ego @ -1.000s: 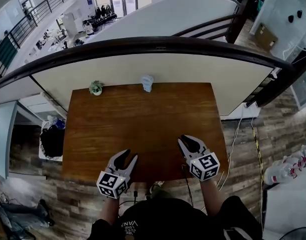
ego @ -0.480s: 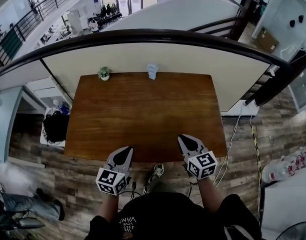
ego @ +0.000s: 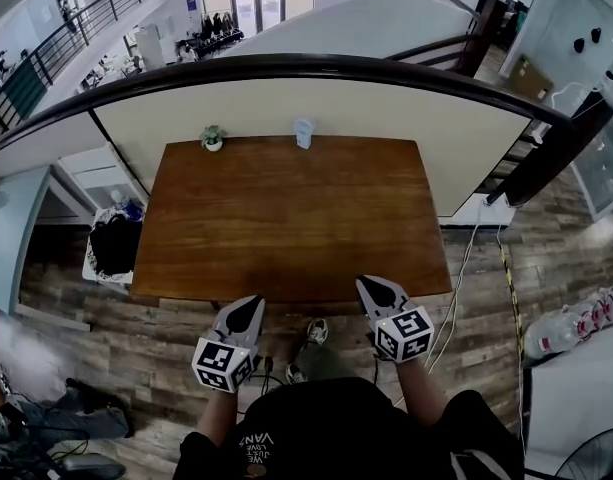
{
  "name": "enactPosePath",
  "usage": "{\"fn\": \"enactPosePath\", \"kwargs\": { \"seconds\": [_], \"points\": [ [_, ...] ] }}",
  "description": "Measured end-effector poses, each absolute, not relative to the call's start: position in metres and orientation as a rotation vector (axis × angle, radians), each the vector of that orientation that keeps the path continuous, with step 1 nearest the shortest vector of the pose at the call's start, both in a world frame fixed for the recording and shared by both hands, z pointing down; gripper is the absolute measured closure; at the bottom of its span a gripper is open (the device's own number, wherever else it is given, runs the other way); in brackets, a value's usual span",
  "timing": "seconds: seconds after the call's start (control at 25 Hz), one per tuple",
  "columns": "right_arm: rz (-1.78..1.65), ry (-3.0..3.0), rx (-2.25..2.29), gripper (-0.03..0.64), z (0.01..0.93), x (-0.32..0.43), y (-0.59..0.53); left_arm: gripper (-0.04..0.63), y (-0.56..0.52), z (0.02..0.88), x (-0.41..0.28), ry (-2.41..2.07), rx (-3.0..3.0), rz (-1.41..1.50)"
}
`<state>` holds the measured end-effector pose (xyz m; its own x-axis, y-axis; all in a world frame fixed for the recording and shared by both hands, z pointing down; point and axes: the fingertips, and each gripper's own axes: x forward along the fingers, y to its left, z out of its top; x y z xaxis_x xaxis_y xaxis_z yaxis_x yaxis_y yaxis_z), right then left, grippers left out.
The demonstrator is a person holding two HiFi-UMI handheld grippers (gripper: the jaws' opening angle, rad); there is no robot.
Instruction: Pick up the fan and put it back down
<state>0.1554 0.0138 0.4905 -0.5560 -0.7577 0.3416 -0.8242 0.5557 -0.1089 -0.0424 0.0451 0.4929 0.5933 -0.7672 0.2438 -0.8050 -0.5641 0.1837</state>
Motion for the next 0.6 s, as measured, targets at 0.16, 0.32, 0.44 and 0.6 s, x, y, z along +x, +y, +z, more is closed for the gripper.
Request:
{"fn": "enactPosePath", "kwargs": {
  "seconds": [0.16, 0.32, 0.44, 0.6],
  "points": [
    [0.398, -2.526, 1.340, 0.603, 0.494, 0.160, 0.030, 0.584, 0.059, 0.493, -0.040, -1.282, 2.552, 0.194],
    [0.426, -2.512, 1.342, 0.603, 0.500, 0.164, 0.041, 0.584, 0.070, 0.495, -0.040, -1.285, 2.557, 0.205],
    [0.441, -2.505, 1.336, 0.603, 0.504, 0.165, 0.044, 0.584, 0.074, 0.496, -0.041, -1.300, 2.546, 0.206],
    [0.440, -2.499, 1.319, 0.603, 0.508, 0.174, 0.044, 0.584, 0.075, 0.497, -0.035, -1.323, 2.536, 0.210]
  ]
}}
